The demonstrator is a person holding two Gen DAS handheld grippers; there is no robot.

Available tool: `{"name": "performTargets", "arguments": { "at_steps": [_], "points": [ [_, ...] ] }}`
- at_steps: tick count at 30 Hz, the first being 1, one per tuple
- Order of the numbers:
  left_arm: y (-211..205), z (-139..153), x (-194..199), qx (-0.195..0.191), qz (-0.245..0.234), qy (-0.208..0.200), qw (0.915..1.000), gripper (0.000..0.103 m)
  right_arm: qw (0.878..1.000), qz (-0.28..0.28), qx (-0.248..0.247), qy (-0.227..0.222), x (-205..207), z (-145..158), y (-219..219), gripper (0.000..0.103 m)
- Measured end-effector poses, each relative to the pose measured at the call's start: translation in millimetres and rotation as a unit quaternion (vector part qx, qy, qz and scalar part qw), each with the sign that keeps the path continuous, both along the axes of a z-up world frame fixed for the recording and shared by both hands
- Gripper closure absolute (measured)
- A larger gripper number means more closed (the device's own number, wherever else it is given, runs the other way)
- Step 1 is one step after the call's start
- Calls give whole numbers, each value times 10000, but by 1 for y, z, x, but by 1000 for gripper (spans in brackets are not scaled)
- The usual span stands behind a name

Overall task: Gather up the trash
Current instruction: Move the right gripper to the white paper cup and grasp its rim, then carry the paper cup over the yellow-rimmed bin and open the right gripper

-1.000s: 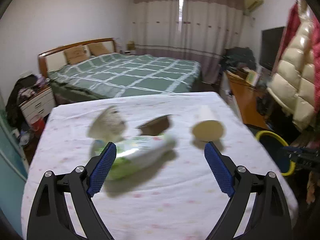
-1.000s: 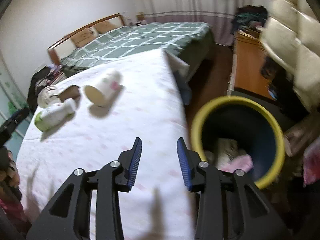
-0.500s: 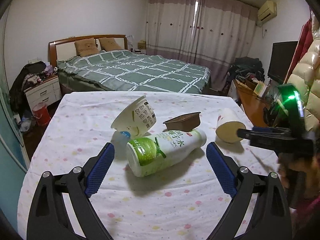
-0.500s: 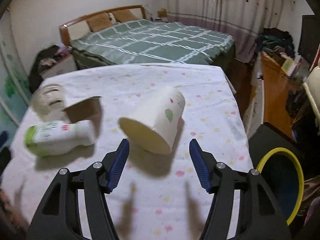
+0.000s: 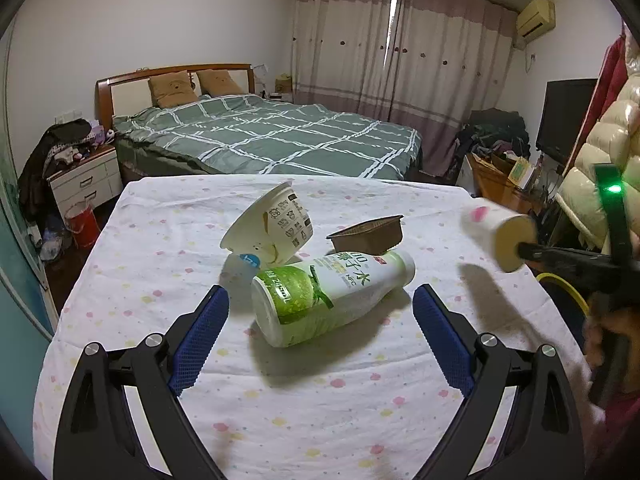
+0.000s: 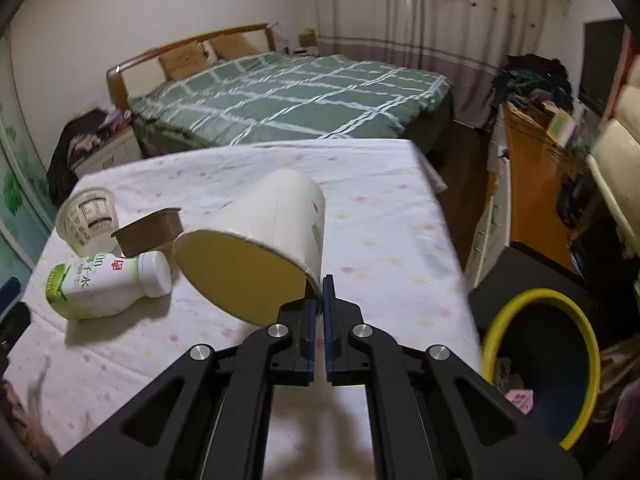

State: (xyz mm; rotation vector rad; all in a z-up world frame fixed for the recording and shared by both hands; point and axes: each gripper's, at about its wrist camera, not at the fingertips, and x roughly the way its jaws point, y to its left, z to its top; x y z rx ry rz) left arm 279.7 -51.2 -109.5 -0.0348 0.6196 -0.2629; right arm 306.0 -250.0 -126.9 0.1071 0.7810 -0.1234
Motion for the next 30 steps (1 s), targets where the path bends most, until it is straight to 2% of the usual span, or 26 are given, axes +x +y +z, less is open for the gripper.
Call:
{"name": "performTargets", "arguments": {
  "at_steps": [6,10,15,18,20,22,30],
  "points": [
    [-1,-1,2,29,-24,26,10000,11,9961,-869,164,33,-53,-5,-71,100],
    [-4,-2,1,73,-42,32,10000,11,9874,-1539,263,270,-79,-26,-122,100],
    [-7,-5,3,133,-72,66,9999,11,9770,-2034,308,561,-93,-50,-161,100],
    [-7,-6,5,144,-69,96,9998,11,9718,-2215,395,698,-97,-61,-174,98],
    [-7,-7,6,139,-72,115,9998,11,9706,-2240,441,770,-96,-66,-175,81],
    [-7,-8,8,119,-82,145,9998,11,9707,-2230,473,755,-97,-69,-173,72],
    [-5,-20,19,89,-27,427,9990,11,9751,-2037,526,709,-95,-69,-161,69]
  ]
}}
